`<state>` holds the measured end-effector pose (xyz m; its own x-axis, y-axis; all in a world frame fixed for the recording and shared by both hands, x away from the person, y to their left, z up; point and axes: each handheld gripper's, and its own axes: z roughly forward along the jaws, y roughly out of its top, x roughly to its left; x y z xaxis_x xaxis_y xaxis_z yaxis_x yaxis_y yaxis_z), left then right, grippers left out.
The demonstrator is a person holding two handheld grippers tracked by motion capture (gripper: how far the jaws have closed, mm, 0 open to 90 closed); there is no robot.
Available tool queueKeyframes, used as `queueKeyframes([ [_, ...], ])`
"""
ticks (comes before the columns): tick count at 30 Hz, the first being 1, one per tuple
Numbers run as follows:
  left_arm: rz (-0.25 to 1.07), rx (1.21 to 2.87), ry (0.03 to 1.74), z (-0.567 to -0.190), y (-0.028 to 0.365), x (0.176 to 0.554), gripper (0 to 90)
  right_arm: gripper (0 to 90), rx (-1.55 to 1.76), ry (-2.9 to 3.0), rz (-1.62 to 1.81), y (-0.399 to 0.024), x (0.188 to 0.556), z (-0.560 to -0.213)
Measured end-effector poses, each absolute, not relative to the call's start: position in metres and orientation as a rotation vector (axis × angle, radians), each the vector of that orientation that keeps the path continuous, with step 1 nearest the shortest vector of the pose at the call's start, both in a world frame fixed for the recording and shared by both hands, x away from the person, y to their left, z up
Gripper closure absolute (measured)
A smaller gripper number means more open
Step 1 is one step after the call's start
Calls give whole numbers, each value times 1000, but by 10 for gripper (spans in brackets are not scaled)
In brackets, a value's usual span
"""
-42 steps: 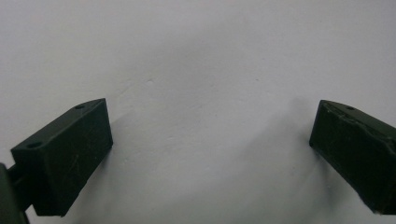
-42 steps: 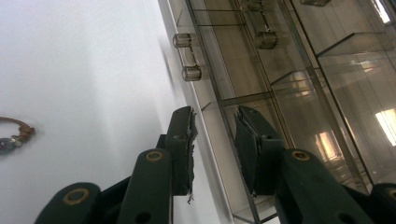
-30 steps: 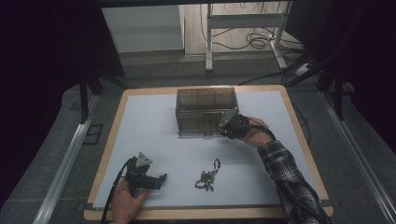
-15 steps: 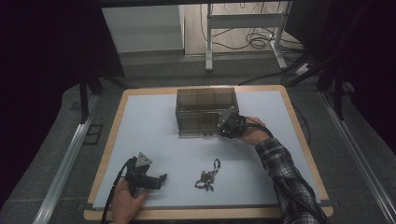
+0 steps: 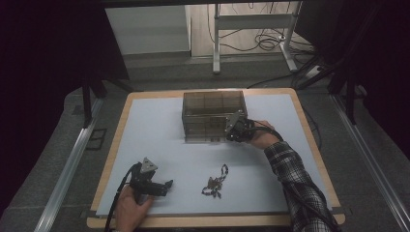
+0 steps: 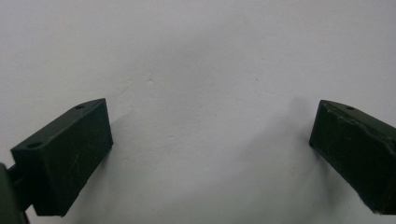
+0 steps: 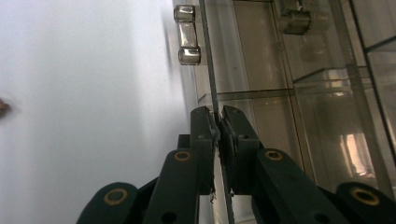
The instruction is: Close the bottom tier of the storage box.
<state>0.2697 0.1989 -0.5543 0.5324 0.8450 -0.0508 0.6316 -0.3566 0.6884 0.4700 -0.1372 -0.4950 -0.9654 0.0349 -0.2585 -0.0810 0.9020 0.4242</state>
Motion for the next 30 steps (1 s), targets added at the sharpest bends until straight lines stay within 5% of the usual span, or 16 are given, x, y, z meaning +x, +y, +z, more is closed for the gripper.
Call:
queueKeyframes([
  [30,413,2108,1191,-554,199,270,0,847,-95,2832,665,-144,456,-486],
])
